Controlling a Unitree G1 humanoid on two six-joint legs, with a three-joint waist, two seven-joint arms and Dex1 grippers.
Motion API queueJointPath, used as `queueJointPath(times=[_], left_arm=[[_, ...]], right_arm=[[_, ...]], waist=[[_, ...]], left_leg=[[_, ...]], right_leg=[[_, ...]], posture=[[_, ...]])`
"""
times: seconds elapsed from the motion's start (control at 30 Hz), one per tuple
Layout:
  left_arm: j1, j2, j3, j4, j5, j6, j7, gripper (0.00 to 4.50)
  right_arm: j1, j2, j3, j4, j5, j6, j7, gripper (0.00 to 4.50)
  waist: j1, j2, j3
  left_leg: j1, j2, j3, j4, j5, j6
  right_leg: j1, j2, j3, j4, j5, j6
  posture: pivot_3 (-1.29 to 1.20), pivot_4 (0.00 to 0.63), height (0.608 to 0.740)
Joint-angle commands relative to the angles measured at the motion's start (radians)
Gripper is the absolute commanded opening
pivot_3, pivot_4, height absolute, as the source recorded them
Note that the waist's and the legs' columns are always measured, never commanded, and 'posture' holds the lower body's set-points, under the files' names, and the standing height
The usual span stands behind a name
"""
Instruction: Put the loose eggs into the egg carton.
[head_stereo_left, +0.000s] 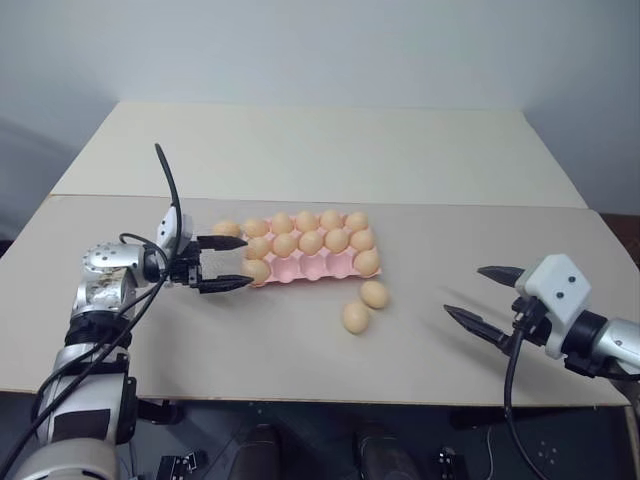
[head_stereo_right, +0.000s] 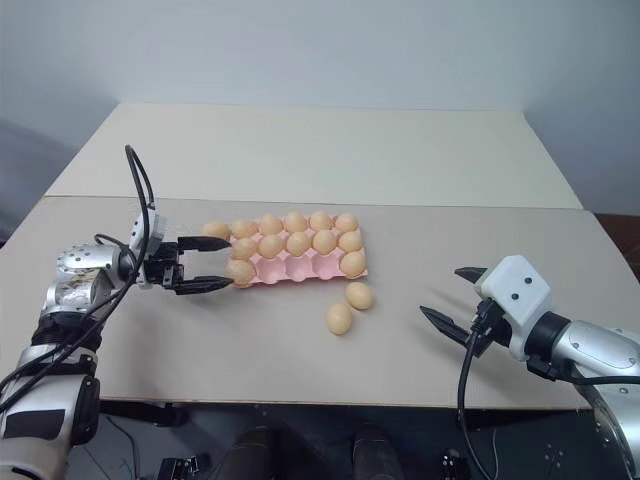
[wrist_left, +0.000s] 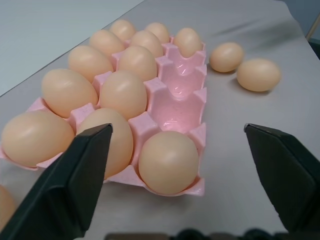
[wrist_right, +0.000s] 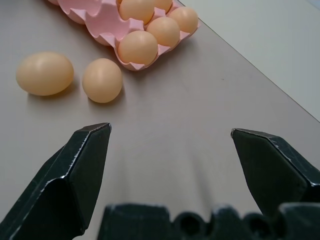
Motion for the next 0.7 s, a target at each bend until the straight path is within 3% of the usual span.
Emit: queueJointPath(times=[0.03, 0.27, 0.47, 0.7], left_arm=[[-0.013, 0.045, 0.034, -0.026, -0.024, -0.012, -0.014, 4.48], [0.06, 0.219, 0.126, -0.095, -0.064, 0.0, -0.024, 4.48], [0.1, 0.362, 0.236, -0.035, -0.069, -0.009, 0.061, 4.48], [0.178, 0.424, 0.296, -0.02, -0.081, -0.04, 0.064, 4.48]], right_arm=[[-0.01, -0.001, -0.016, -0.017, -0.004, -0.012, -0.005, 4.5], [-0.009, -0.016, -0.038, -0.007, 0.001, -0.019, 0.023, 4.5], [-0.045, -0.034, -0.039, 0.018, 0.02, -0.03, 0.07, 4.5], [-0.11, -0.046, -0.008, 0.069, 0.003, -0.029, 0.075, 4.5]], waist=[[0.0, 0.0, 0.0], [-0.008, 0.0, 0.0], [0.003, 0.0, 0.0], [0.001, 0.0, 0.0]], left_leg=[[0.0, 0.0, 0.0, 0.0, 0.0, 0.0], [0.001, 0.001, 0.0, 0.0, 0.0, 0.0], [0.0, 0.001, 0.0, 0.0, 0.0, 0.0], [0.0, 0.001, 0.001, 0.0, 0.0, 0.0]], right_leg=[[0.0, 0.0, 0.0, 0.0, 0.0, 0.0], [0.0, 0.0, 0.0, 0.0, 0.0, 0.0], [0.0, 0.0, 0.0, 0.0, 0.0, 0.0], [0.0, 0.0, 0.0, 0.0, 0.0, 0.0]], posture=[[0.0, 0.15, 0.74], [0.0, 0.15, 0.74], [0.0, 0.15, 0.74], [0.0, 0.15, 0.74]])
